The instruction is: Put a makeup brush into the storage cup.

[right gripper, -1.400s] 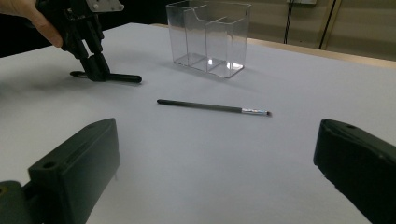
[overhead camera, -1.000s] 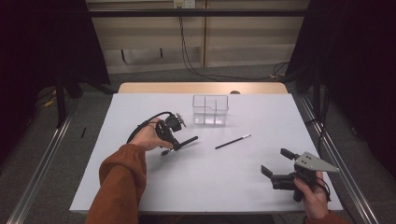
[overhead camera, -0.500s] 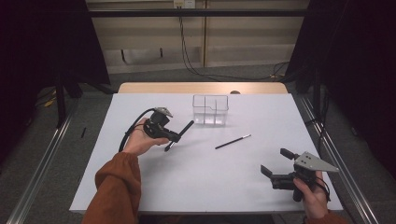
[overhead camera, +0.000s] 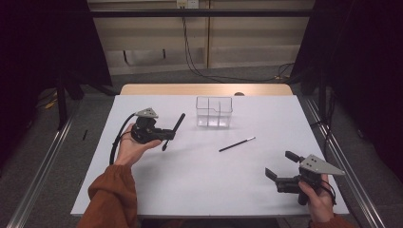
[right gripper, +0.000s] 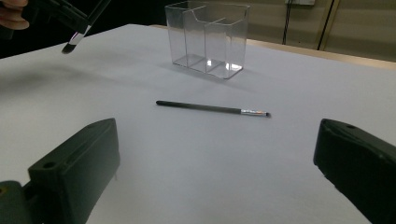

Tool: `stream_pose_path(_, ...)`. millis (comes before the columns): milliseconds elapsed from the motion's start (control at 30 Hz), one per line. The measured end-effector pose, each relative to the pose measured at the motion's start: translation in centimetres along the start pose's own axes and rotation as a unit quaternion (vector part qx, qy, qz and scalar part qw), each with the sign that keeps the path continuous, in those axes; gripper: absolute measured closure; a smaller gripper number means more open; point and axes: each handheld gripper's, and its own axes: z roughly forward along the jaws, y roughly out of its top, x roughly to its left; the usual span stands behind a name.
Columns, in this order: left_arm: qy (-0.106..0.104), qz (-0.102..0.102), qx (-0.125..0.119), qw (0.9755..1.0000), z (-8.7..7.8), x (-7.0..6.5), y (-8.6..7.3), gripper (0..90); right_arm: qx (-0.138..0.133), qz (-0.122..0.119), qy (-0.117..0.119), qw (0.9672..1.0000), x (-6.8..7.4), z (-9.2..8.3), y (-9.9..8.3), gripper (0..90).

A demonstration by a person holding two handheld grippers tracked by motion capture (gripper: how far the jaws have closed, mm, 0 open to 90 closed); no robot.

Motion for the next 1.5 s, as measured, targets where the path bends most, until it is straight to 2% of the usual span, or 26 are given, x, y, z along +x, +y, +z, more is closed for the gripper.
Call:
stream_pose_path(33,-0.006,-0.005,-0.008,0.9999,-0.2,0.0,-0.1,77.7,0.000,0.000,0.000,1.0000,0.0,0.0,0.0,0.0)
stream_pose_path(100,-0.001,-0.002,-0.015,0.9999,-0.5,-0.3,-0.3,77.8,-0.001,0.003,-0.001,1.0000,0.0,0.0,0.0,0.0)
stream_pose_path(133,-0.007,-0.002,-0.025,0.9997,-0.6,-0.4,-0.4,77.8,-0.001,0.003,0.000,1.0000,0.0,0.0,0.0,0.0)
stream_pose_path(200,-0.011,0.000,-0.026,0.9996,-0.8,-0.9,-0.5,77.8,-0.003,0.004,0.001,1.0000,0.0,0.0,0.0,0.0)
stream_pose_path(267,-0.017,0.005,-0.036,0.9992,-0.9,-1.6,-0.6,77.8,-0.003,0.006,0.004,1.0000,0.0,0.1,0.0,0.0)
stream_pose_path(300,-0.028,0.006,-0.039,0.9988,-1.0,-2.2,-0.7,77.7,-0.003,0.004,0.004,1.0000,0.0,0.1,0.0,0.0)
stream_pose_path(433,-0.030,0.014,-0.038,0.9987,-1.1,-3.1,-0.9,77.8,-0.004,0.001,0.006,1.0000,0.1,0.1,0.1,0.0)
stream_pose_path(567,-0.046,0.024,-0.040,0.9979,-1.4,-4.2,-1.1,77.7,-0.006,0.000,0.007,1.0000,0.1,0.2,0.1,0.0)
stream_pose_path(600,-0.052,0.024,-0.042,0.9975,-1.4,-4.5,-1.2,77.7,-0.007,0.002,0.006,1.0000,0.0,0.3,0.1,0.0)
stream_pose_path(633,-0.048,0.026,-0.047,0.9974,-1.4,-4.9,-1.2,77.7,-0.006,0.002,0.005,1.0000,0.0,0.3,0.1,0.0)
stream_pose_path(767,-0.058,0.029,-0.059,0.9962,-1.5,-6.1,-1.0,77.7,-0.007,0.002,0.005,1.0000,0.1,0.2,0.2,0.0)
stream_pose_path(800,-0.055,0.028,-0.063,0.9961,-1.5,-6.4,-1.1,77.7,-0.008,0.001,0.006,1.0000,0.1,0.2,0.2,0.0)
stream_pose_path(833,-0.060,0.025,-0.051,0.9966,-1.4,-6.8,-1.1,77.7,-0.009,0.001,0.007,0.9999,0.2,0.3,0.2,0.0)
stream_pose_path(1033,-0.070,0.030,-0.037,0.9964,-0.7,-7.3,-1.1,77.7,-0.010,0.006,0.015,0.9998,0.1,0.5,0.3,0.0)
stream_pose_path(1233,-0.081,0.034,-0.028,0.9957,0.0,-8.1,-1.1,77.7,-0.012,-0.007,0.024,0.9996,0.4,0.8,0.8,0.0)
stream_pose_path(1367,-0.095,0.054,-0.019,0.9938,0.3,-9.1,-0.8,77.7,-0.013,-0.022,0.037,0.9990,1.1,1.2,1.3,0.0)
stream_pose_path(1433,-0.098,0.057,-0.017,0.9934,0.4,-9.3,-0.8,77.7,-0.014,-0.026,0.039,0.9988,1.3,1.3,1.3,0.0)
stream_pose_path(1500,-0.105,0.065,-0.013,0.9923,0.6,-9.6,-0.6,77.7,-0.004,-0.034,0.059,0.9977,1.6,1.7,1.8,0.0)
